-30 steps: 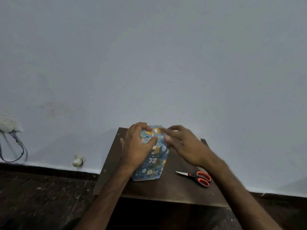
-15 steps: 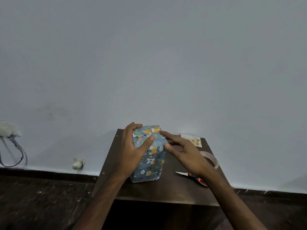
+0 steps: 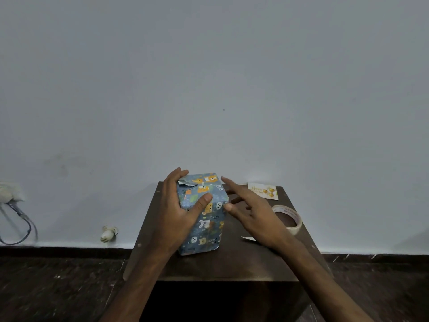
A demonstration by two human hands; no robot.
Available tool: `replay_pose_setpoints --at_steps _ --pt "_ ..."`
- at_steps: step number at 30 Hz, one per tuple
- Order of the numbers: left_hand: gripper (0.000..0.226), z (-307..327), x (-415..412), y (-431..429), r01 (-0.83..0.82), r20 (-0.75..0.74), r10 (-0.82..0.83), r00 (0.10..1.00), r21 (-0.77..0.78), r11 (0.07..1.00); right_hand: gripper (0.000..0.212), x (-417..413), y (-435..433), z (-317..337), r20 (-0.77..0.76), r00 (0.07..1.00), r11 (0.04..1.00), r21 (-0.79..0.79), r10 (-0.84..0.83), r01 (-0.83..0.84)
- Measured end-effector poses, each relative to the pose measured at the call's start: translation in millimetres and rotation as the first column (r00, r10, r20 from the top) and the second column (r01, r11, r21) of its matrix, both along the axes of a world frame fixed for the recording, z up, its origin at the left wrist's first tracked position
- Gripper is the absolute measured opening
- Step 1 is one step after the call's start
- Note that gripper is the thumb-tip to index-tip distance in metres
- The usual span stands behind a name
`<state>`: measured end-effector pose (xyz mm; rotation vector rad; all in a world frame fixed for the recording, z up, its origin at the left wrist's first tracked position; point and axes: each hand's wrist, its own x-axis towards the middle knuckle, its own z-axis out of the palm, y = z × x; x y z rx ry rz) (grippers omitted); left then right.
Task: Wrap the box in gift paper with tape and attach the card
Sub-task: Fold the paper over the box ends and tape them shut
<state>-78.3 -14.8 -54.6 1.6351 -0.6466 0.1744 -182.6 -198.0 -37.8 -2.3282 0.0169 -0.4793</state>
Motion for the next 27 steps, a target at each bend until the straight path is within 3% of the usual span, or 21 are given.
replay_pose_setpoints --at_steps 3,6,7,9,10,11,16,19,21,23,24,27 --pt "0.075 -4 4 -2 -0.010 0.005 0.010 1.000 -0.014 1.000 0.051 8 3 1 -0.029 0.997 0.985 -0.159 -0.073 0.068" --pt "0.078 -7 7 -1 -0.018 0.006 0.018 1.000 -0.018 1.000 0.057 10 6 7 -0.017 0.985 0.891 -0.430 -0.170 0.146" --pt "0.078 -8 9 -1 -0.026 0.024 0.026 0.999 -0.011 1.000 0.058 7 6 8 -0.021 0.988 0.909 -0.397 -0.151 0.130" --pt "0.076 -7 11 1 -0.050 0.061 0.049 0.997 0.012 0.999 0.070 0 3 8 -0.002 0.994 0.991 -0.082 -0.110 0.110" --pt "0.077 -6 10 2 -0.058 0.078 0.056 0.995 0.027 0.998 0.075 -6 -2 6 0.012 0.990 0.990 0.040 -0.139 0.139" --pt "0.079 -4 9 4 -0.061 0.099 0.056 0.993 0.043 0.997 0.078 -11 -10 0 0.016 0.979 0.977 0.064 -0.205 0.203" --pt "0.077 16 -10 9 -0.107 0.264 0.107 0.959 -0.014 0.994 0.042 -40 -66 -57 -0.113 0.811 0.809 -0.231 -0.574 0.541" --pt "0.049 34 -35 3 -0.181 0.530 0.216 0.820 -0.117 0.976 0.036 -46 -82 -76 -0.259 0.728 0.734 -0.496 -0.634 0.463" --pt "0.034 42 -60 -13 -0.124 0.595 0.207 0.776 -0.178 0.976 0.025 -45 -85 -82 -0.202 0.718 0.672 -0.579 -0.666 0.461" --pt "0.034 37 -82 -32 -0.013 0.605 0.119 0.787 -0.176 0.984 0.020 -48 -85 -82 -0.119 0.708 0.649 -0.527 -0.696 0.550" --pt "0.033 30 -88 -40 0.029 0.600 0.069 0.797 -0.152 0.988 0.019 -49 -83 -81 -0.069 0.709 0.663 -0.428 -0.702 0.614" --pt "0.022 2 -93 -66 0.109 0.448 -0.095 0.889 -0.007 0.994 0.014 -65 -72 -77 0.097 0.730 0.736 0.104 -0.676 0.668"
